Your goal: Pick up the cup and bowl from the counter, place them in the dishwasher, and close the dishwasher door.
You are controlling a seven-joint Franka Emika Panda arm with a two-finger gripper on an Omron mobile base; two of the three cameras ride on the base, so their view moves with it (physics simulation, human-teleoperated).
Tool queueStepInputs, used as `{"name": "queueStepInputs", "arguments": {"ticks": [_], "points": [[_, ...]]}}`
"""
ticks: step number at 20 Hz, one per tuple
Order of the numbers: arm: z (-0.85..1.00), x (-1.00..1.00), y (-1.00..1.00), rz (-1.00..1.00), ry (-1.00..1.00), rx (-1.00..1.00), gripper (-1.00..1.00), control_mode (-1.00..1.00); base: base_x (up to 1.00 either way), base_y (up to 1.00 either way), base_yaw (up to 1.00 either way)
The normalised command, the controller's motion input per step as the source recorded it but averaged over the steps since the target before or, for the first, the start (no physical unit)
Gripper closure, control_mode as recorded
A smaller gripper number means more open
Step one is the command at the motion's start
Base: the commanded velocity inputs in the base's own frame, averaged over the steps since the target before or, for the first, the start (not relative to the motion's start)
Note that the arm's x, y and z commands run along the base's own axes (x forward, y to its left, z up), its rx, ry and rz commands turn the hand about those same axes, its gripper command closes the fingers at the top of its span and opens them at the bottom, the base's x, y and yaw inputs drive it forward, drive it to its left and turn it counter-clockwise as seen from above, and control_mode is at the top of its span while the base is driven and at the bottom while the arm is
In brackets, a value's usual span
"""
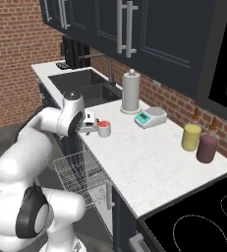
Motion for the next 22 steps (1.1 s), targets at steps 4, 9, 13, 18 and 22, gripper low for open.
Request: {"name": "queueStepInputs", "arguments": {"ticks": [4,9,13,18,22], "points": [[-0.11,0.44,-0.02,0.00,0.01,0.00,-1.00,-1.00,0.00,0.00,0.00],[0.00,0.40,0.00,0.00,0.00,0.00,-1.00,-1.00,0.00,0.00,0.00],[-0.11,0.47,0.00,0.07,0.00,-0.01,-1.00,-1.00,0.00,0.00,0.00],[-0.21,0.37,0.00,0.12,0.00,-0.07,-1.00,-1.00,0.00,0.00,0.00],[-0.23,0.42,0.00,0.13,0.02,-0.12,-1.00,-1.00,0.00,0.00,0.00]]}}
